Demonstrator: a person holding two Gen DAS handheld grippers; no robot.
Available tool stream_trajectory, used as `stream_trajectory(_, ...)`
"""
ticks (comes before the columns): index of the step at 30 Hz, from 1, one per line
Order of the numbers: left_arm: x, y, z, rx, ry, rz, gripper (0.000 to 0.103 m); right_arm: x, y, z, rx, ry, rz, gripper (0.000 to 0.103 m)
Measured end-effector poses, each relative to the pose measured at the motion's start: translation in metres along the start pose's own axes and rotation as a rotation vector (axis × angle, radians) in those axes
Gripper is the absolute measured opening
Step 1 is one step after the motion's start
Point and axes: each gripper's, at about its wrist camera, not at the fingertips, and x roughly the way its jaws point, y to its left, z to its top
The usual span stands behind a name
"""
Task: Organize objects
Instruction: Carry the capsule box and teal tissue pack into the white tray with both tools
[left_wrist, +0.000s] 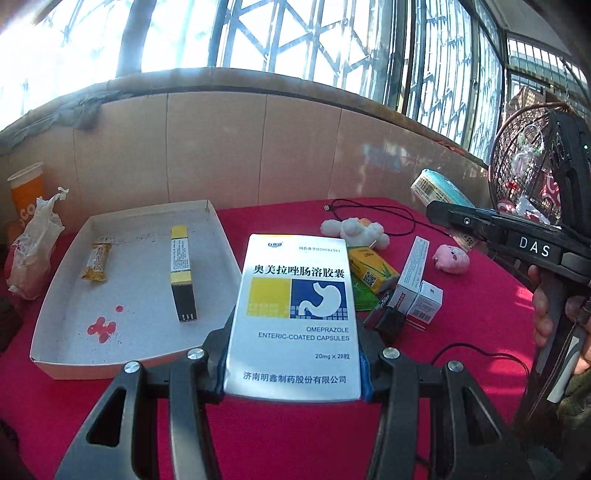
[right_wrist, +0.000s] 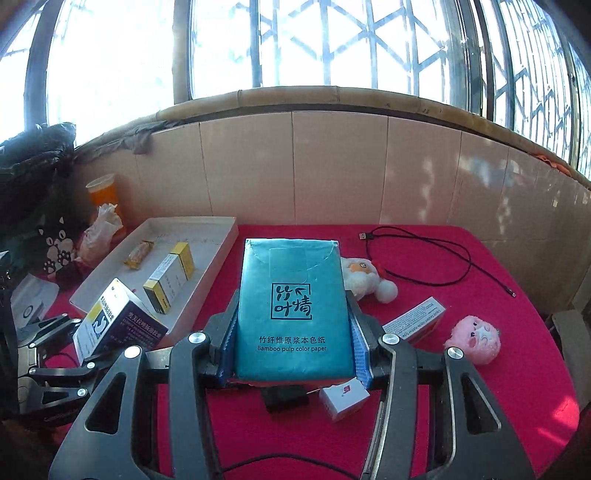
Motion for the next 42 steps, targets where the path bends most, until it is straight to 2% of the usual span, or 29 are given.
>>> stream_trajectory(19, -0.020, 0.047, 0.003, -0.107, -0.056, 0.093, 0.051, 0.011, 0.052, 0.018, -0.066, 0.004, 0.066, 0.049)
stream_trajectory(26, -0.028, 0.073, 0.004, -0.150, -0.076, 0.150, 0.051, 0.017, 0.072, 0.025, -0.090, 0.001, 0.095, 0.049)
stream_trajectory(36, -0.034, 0.105, -0.001, -0.209, -0.080, 0.201, 0.051, 0.035, 0.102, 0.034, -0.096, 0.023, 0.160, 0.049)
stream_trajectory(42, -0.040, 0.129, 0.004, -0.233, -0.087, 0.236, 0.051, 0.054, 0.116, 0.044, -0.074, 0.065, 0.220, 0.049)
